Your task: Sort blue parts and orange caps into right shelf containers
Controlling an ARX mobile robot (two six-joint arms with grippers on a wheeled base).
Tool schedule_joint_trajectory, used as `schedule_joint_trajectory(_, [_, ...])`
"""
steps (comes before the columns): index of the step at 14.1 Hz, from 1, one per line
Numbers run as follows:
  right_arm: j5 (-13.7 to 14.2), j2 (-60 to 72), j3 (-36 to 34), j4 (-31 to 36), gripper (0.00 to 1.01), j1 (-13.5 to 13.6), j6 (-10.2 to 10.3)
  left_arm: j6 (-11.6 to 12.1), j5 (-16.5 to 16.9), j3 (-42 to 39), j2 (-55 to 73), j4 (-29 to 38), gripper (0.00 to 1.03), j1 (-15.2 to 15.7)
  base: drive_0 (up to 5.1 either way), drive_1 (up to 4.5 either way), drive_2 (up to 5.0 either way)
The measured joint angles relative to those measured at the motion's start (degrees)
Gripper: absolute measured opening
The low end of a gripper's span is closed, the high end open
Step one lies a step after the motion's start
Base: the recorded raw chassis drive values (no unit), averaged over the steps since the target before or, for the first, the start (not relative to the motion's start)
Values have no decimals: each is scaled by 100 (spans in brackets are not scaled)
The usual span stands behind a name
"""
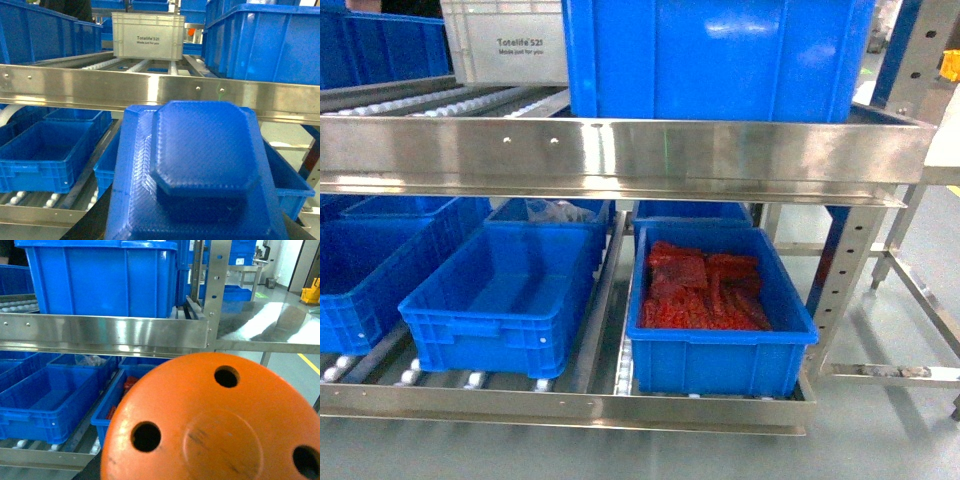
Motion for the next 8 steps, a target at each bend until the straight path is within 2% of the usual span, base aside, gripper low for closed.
schedule_joint_trajectory(8, [0, 2, 0, -7, 44, 0, 0, 0, 4, -2, 0, -7, 42, 0, -501, 245, 245])
